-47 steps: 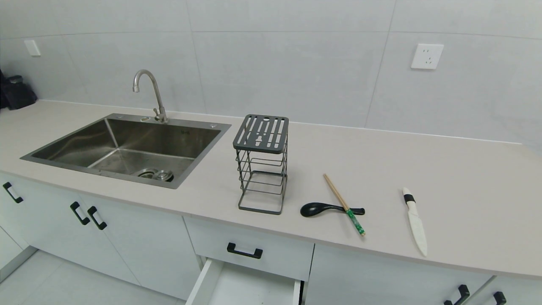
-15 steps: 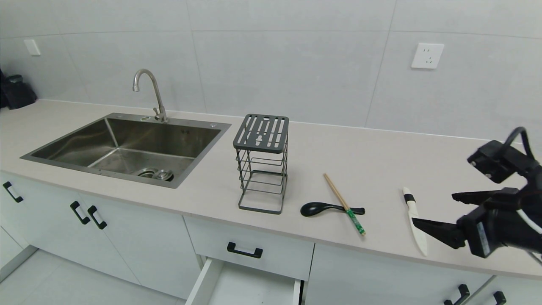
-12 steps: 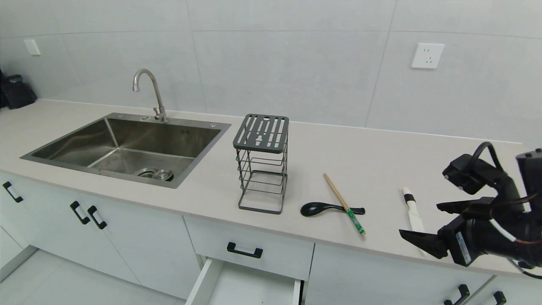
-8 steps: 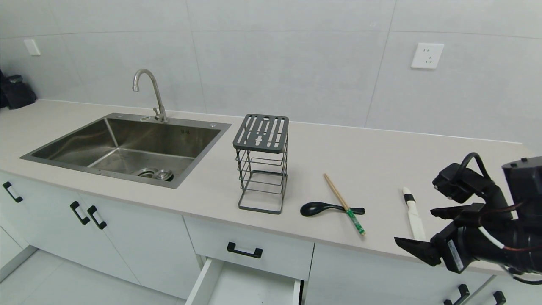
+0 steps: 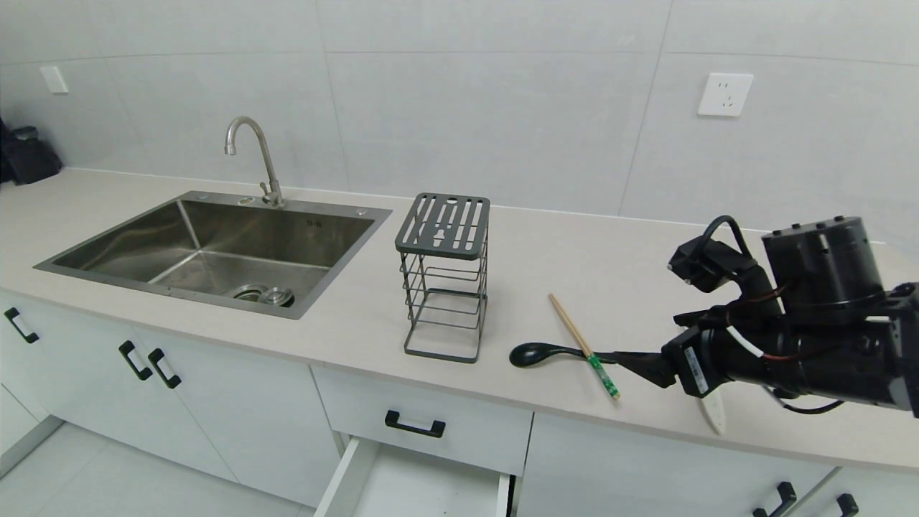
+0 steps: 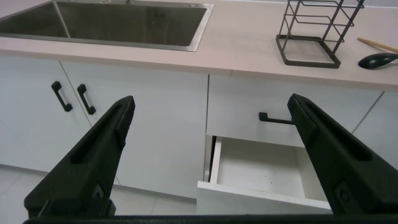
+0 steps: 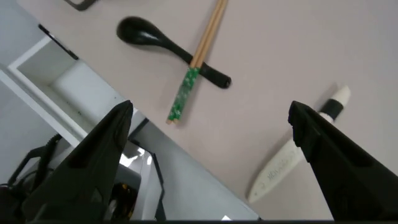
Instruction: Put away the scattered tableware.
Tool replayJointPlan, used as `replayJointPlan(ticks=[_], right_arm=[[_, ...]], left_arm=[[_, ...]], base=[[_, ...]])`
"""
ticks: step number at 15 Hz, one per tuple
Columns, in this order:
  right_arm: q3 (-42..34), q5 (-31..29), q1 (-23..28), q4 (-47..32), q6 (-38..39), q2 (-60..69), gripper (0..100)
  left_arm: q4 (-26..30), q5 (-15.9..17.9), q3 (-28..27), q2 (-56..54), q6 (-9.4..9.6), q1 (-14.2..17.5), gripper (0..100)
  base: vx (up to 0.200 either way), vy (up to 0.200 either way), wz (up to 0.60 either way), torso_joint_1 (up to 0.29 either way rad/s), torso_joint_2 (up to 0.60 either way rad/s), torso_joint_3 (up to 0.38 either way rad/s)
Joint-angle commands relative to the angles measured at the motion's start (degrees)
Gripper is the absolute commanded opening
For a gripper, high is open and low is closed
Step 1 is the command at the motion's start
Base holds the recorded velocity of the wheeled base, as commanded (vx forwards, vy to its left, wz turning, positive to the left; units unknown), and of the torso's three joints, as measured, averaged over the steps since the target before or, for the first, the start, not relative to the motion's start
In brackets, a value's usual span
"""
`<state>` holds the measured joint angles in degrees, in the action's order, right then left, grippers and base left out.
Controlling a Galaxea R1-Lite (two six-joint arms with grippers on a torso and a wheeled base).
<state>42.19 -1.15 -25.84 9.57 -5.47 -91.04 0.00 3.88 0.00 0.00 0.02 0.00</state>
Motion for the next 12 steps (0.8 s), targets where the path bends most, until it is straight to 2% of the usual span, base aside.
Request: replayJointPlan(ticks=[1, 4, 9, 12], right_arm=[[0.87, -0.26, -3.25, 0.19, 3.89, -4.06, 100], [2.54, -0.35, -6.06, 0.19, 10.13, -7.31, 100], [1.67, -3.07, -6.06, -0.17, 16.11, -10.03, 100], [2.11, -3.16, -3.42, -0.08, 17.43, -12.41, 100]], left_arm=[[0.00, 0.08, 0.00, 0.09, 0.06, 0.00, 100], [0.00, 0.08, 0.00, 0.09, 0.06, 0.00, 100], [0.00, 0.08, 0.00, 0.09, 0.06, 0.00, 100], [0.00, -0.01, 0.00, 0.09, 0.06, 0.00, 100]], base=[[0.000, 0.000, 0.00, 0.000, 0.00, 0.000], [0.000, 0.000, 0.00, 0.000, 0.00, 0.000], [0.000, 0.000, 0.00, 0.000, 0.00, 0.000], [0.000, 0.000, 0.00, 0.000, 0.00, 0.000]])
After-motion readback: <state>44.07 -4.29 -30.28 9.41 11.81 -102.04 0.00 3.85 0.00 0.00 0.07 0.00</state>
